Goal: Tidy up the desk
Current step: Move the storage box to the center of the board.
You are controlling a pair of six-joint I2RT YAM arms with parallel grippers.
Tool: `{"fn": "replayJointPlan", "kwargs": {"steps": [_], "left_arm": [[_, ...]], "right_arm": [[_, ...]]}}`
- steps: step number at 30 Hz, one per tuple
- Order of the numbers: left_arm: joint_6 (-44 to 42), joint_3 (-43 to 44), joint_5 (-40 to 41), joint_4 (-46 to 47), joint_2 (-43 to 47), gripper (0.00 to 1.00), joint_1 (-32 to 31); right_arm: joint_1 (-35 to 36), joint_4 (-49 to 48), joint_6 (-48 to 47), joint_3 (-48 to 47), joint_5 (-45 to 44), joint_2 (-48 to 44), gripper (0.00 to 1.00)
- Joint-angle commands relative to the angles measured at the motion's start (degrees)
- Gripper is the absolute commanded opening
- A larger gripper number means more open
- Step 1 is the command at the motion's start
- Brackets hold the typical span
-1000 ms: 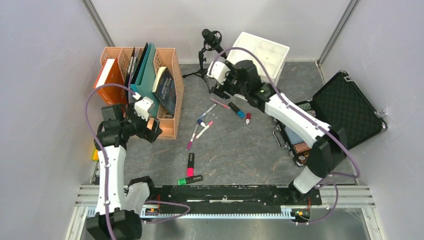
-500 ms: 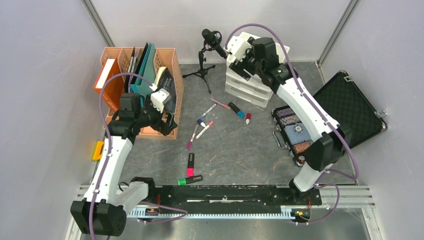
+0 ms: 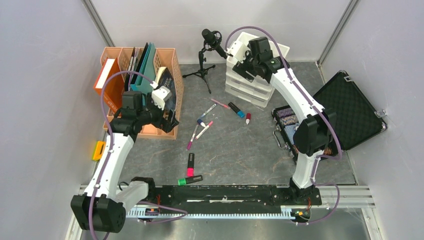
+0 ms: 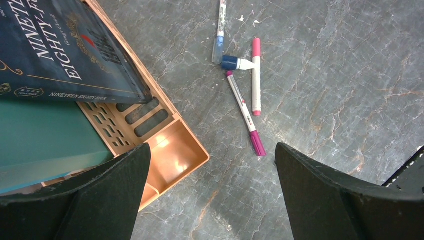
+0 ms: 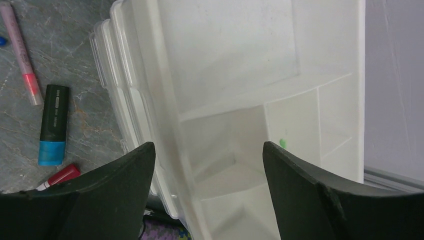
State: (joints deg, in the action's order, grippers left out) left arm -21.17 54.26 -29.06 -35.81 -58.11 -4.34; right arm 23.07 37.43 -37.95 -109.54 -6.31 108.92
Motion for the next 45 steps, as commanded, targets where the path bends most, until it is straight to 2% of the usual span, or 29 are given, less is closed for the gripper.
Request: {"fn": "replayJointPlan", "kwargs": {"steps": [1, 13, 18, 25, 35, 41, 45], "left_arm": [[2.6, 0.5, -0.5, 2.7, -0.3, 1.0, -0.4], [2.4, -0.2, 0.0, 3.3, -0.8, 1.0, -0.5], [2.4, -0.7, 0.0, 4.1, -1.1, 1.0, -0.6], [1.6, -1.1, 1.2, 5.2, -2.5, 1.0, -0.8], [2.4, -1.0, 1.5, 8.2, -5.7, 1.0, -2.0], [11.0, -1.5, 0.1, 17.2, -8.8, 1.0, -4.5], [20.3, -0.1, -1.5, 23.2, -12.8, 1.0, -7.0]], "right_arm": [[-1.3, -0.4, -1.0, -1.9, 1.3, 0.5, 0.84], [-2.3, -0.2, -0.5, 2.3, 6.1, 0.6, 0.76], [-2.4, 0.2, -0.6, 3.1, 8.1, 1.4, 0.69], [-3.1, 3.4, -0.5, 1.2, 11.7, 2.1, 0.44], [-3.2, 8.1, -1.2, -2.6, 14.0, 1.9, 0.2], [-3.2, 8.9, 0.8, -3.0, 16.0, 1.0, 0.02], [-3.2, 8.9, 4.0, -3.5, 17.1, 0.2, 0.0]]}}
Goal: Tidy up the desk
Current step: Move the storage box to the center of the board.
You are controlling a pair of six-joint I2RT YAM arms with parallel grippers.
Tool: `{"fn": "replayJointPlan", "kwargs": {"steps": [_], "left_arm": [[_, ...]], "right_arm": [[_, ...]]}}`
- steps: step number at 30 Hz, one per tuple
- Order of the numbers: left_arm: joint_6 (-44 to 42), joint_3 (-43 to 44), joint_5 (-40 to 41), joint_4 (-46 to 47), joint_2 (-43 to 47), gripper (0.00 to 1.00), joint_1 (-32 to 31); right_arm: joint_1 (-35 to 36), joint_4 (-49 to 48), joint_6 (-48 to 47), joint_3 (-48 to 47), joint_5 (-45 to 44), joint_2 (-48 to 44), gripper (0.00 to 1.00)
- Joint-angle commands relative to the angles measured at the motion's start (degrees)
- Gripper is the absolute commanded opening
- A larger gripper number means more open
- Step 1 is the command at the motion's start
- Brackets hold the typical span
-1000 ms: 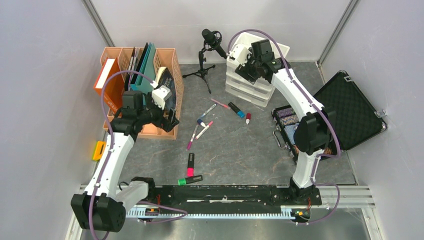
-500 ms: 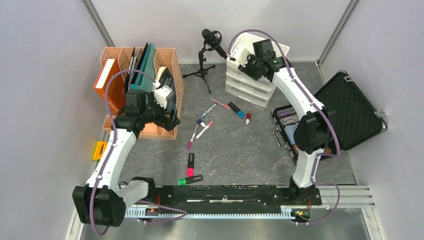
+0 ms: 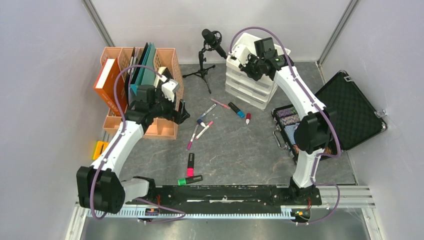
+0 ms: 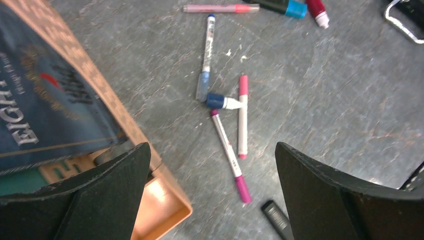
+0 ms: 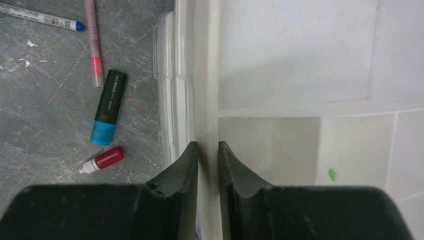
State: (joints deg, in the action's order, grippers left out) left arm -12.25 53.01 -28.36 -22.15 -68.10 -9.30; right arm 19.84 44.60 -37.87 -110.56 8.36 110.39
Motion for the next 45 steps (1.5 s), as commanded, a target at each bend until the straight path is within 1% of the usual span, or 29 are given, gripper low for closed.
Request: {"fn": "replayJointPlan", "kwargs": {"steps": [1, 8, 12, 14, 18, 21, 25, 28, 32, 38, 40, 42, 45], "left_arm": [[15.1, 1.4, -2.2, 11.8, -3.7, 1.0, -2.7], [31.7, 3.3, 1.8, 26.1, -9.6, 1.0, -10.3], [42.2, 5.6, 3.8, 31.9, -14.3, 1.0, -13.8], [48.1, 6.5, 4.2, 34.7, -16.9, 1.0, -14.8], [63.0, 6.7, 5.5, 42.3, -22.3, 1.0, -16.1], [69.5, 6.5, 5.5, 47.6, -26.3, 1.0, -17.5], [75.3, 5.7, 5.2, 55.4, -30.1, 0.99, -19.4], [76.7, 4.8, 5.8, 61.0, -31.9, 1.0, -20.8], [80.6, 5.2, 3.8, 68.0, -36.0, 0.98, -21.5], [84.6, 5.1, 3.1, 72.7, -38.7, 0.93, -22.1], [86.6, 5.2, 2.6, 75.9, -40.1, 0.9, -22.1], [89.3, 5.7, 1.4, 79.9, -41.7, 0.85, -22.1], [90.5, 6.2, 0.4, 81.6, -42.8, 0.76, -22.3]], "right_arm": [[0.1, 1.7, 4.8, -2.5, 2.9, -1.5, 0.0], [0.1, 0.0, 10.3, 1.1, 5.5, -5.6, 0.0], [0.1, 0.0, 13.9, 2.4, 7.5, -7.4, 0.0], [0.1, -0.1, 15.1, 3.4, 8.7, -8.2, 0.0], [0.2, -2.3, 18.7, 7.5, 11.9, -10.7, 0.0], [0.5, -5.2, 21.7, 11.4, 14.0, -13.0, 0.0], [1.4, -9.3, 25.6, 16.6, 15.0, -16.4, 0.0], [1.9, -12.5, 27.8, 19.4, 15.5, -18.5, 0.0], [2.2, -12.9, 28.1, 19.4, 15.3, -18.9, 0.0], [2.3, -13.1, 27.9, 19.3, 16.2, -18.4, 0.0], [2.2, -13.2, 28.0, 19.4, 16.5, -18.4, 0.0], [2.3, -13.2, 27.9, 19.7, 16.8, -18.5, 0.0], [2.2, -13.3, 27.7, 20.3, 16.9, -18.8, 0.0]]}}
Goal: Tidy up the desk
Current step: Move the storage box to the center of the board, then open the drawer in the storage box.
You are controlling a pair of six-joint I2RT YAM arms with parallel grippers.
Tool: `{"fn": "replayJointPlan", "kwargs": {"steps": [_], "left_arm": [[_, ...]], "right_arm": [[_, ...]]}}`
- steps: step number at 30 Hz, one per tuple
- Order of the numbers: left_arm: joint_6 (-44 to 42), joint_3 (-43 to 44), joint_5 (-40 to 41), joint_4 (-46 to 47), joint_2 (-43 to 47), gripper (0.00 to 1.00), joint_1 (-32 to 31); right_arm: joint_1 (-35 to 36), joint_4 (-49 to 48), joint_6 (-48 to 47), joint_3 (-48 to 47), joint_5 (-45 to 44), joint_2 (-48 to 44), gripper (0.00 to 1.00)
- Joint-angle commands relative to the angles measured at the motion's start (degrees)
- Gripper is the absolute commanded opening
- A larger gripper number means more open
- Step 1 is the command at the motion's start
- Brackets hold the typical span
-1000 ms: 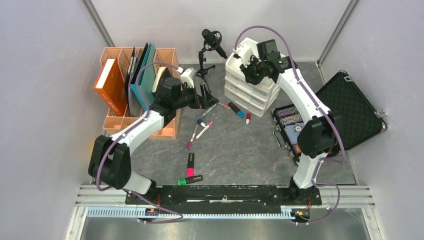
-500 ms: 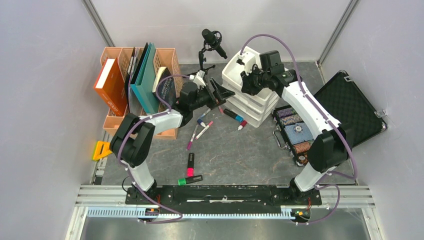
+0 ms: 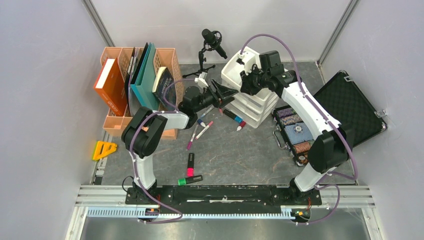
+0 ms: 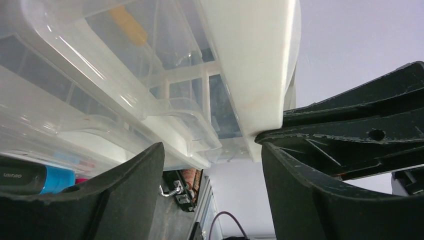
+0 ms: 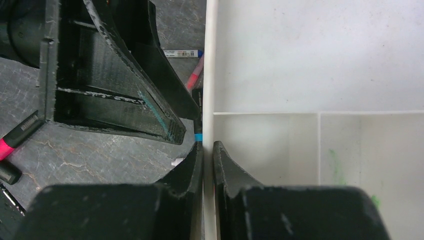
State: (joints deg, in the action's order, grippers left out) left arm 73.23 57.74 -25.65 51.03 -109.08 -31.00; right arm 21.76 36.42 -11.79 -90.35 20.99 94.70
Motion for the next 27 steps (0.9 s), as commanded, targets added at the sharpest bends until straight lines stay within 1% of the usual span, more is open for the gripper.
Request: {"fn": "replayJointPlan", "kwargs": {"steps": [1, 2, 4, 6, 7, 8, 9, 10, 16, 19, 21, 27], "left_arm": [[5.0, 1.4, -2.4, 8.2, -1.9, 0.75, -0.7], [4.7, 1.1, -2.3, 8.4, -2.0, 0.75, -0.8], [4.5, 0.8, -2.2, 8.6, -2.4, 0.69, -1.0], [5.5, 0.9, -2.3, 10.0, -3.3, 0.67, -1.0], [5.8, 1.1, -2.3, 10.5, -3.9, 0.63, -1.0], [6.0, 1.5, -2.5, 11.2, -4.4, 0.56, -1.0], [6.3, 2.0, -2.9, 11.5, -4.9, 0.52, -1.0], [6.7, 2.5, -3.3, 11.5, -5.5, 0.51, -1.0], [6.8, 3.0, -3.3, 13.2, -7.7, 0.51, -1.0], [8.2, 2.9, -2.8, 18.2, -9.4, 0.51, -1.0], [10.1, 4.3, -3.9, 21.7, -11.4, 0.51, -1.1], [11.9, 6.7, -4.9, 27.6, -15.1, 0.47, -1.1]], "right_arm": [[0.3, -5.1, 1.7, 0.2, 4.3, -3.2, 0.0], [0.3, -5.1, 1.6, 0.3, 4.4, -3.3, 0.0], [0.3, -5.1, 1.6, 0.6, 4.7, -3.5, 0.0], [0.3, -5.1, 1.5, 0.9, 4.8, -3.6, 0.0], [0.3, -5.1, 1.5, 1.0, 4.8, -3.7, 0.0], [0.3, -5.1, 1.4, 1.1, 4.8, -3.8, 0.0], [0.3, -5.1, 1.3, 1.4, 4.9, -3.9, 0.0], [0.3, -5.1, 1.3, 1.4, 4.9, -3.9, 0.0], [0.3, -5.3, 1.2, 1.6, 5.2, -3.9, 0.0], [0.3, -5.4, 1.2, 2.2, 5.7, -3.8, 0.0], [0.3, -5.5, 1.3, 2.7, 5.7, -3.9, 0.0], [0.3, -5.6, 1.0, 2.5, 5.6, -4.2, 0.0]]}}
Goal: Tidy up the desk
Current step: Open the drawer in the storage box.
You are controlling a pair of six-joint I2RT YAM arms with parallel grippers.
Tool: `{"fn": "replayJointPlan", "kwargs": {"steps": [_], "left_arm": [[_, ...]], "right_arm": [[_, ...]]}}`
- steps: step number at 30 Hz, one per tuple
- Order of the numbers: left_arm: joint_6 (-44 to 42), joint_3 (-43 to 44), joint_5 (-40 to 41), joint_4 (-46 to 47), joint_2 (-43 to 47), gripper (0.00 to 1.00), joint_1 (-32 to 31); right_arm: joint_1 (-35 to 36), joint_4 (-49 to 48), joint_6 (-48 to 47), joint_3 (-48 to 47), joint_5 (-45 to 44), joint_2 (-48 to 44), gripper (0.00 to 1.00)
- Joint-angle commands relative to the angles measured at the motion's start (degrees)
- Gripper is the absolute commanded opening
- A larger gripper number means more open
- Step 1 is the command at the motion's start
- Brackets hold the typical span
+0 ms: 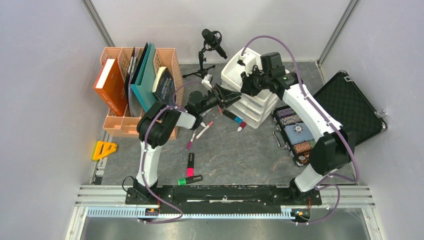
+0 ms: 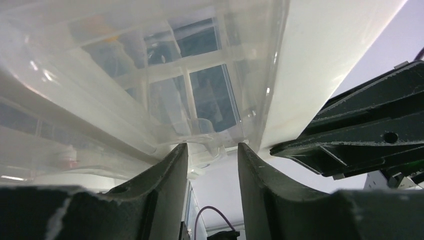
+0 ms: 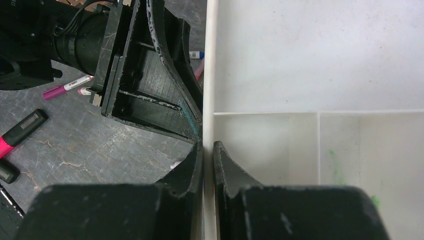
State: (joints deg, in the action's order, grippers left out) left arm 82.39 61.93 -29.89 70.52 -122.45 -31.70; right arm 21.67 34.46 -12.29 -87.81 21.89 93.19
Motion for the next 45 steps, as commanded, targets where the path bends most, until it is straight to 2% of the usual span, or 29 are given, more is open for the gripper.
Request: {"fn": "replayJointPlan", "kwargs": {"steps": [1, 8, 11, 31, 45], "left_arm": [[3.3, 2.6, -0.7, 9.3, -2.3, 0.46, -0.4], [6.6, 4.2, -2.3, 18.1, -4.9, 0.45, -0.5], [7.3, 5.0, -3.8, 18.7, -5.5, 0.43, -0.5], [0.5, -4.9, -4.1, 18.7, 3.7, 0.08, -0.5], [-0.1, -8.5, -5.3, 18.7, 6.2, 0.03, -0.6]], "right_arm": [[0.4, -3.6, 1.5, 0.0, 4.7, -2.6, 0.0], [0.4, -3.6, 1.0, 0.8, 4.4, -2.5, 0.0], [0.4, -3.6, 0.7, 0.9, 4.0, -2.4, 0.0], [0.4, -4.2, -2.7, 2.0, -3.5, -2.8, 0.0], [0.4, -5.5, -5.7, 3.1, -10.5, -2.4, 0.0]]}}
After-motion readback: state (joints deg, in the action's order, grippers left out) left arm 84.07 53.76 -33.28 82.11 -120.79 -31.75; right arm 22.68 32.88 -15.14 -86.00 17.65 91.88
